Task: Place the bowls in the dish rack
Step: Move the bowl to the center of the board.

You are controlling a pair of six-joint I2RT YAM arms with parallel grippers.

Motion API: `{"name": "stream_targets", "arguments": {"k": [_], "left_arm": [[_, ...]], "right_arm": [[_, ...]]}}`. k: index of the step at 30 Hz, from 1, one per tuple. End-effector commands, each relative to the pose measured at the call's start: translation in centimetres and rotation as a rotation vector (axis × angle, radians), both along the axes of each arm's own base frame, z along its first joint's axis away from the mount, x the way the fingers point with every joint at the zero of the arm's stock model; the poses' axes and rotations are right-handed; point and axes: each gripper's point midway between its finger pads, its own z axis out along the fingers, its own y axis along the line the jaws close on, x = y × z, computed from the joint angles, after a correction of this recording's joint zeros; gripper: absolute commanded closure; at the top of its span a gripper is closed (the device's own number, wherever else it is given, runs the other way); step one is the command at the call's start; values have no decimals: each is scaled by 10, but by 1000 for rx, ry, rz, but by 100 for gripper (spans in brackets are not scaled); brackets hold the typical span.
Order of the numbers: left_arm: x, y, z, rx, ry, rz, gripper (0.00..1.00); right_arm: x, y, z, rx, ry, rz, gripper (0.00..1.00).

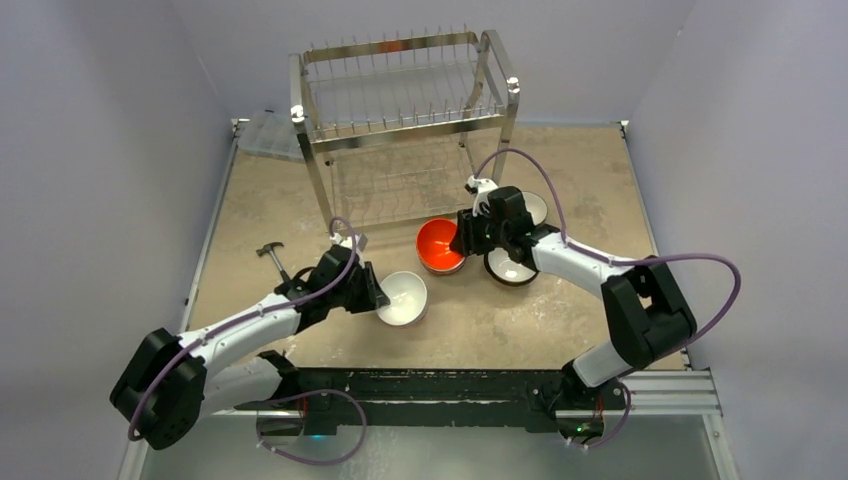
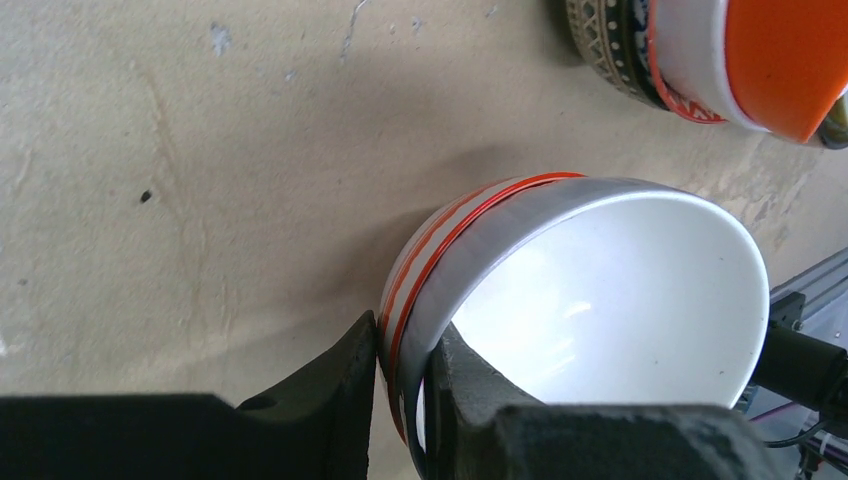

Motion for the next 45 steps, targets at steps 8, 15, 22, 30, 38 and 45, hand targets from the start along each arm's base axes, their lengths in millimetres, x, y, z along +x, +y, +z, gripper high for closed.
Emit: {"name": "stream_targets", "arguments": {"k": [8,15,22,30,38,45], "left_arm": [[-13,7,19,-17,-15,-4,81],[-16,9,17,-11,-14,-2,72],[-8,7,27,-8,-50,-5,54],[2,13,41,36,-97,11,40],[9,14,52,57,-129,11,31],[19,13,60,66,-159,29,23]], "right_arm": [[-68,-41,-31,-170,238,-87,63],[-81,-39,-19,-114,275,-111,59],[-59,-36,-6,-117,206,-133,53],[-34,-33,1,-134,127,-149,52],[-18,-26,0,-139,83,-124,53],[6,-14,13,-116,17,-129,53]]}}
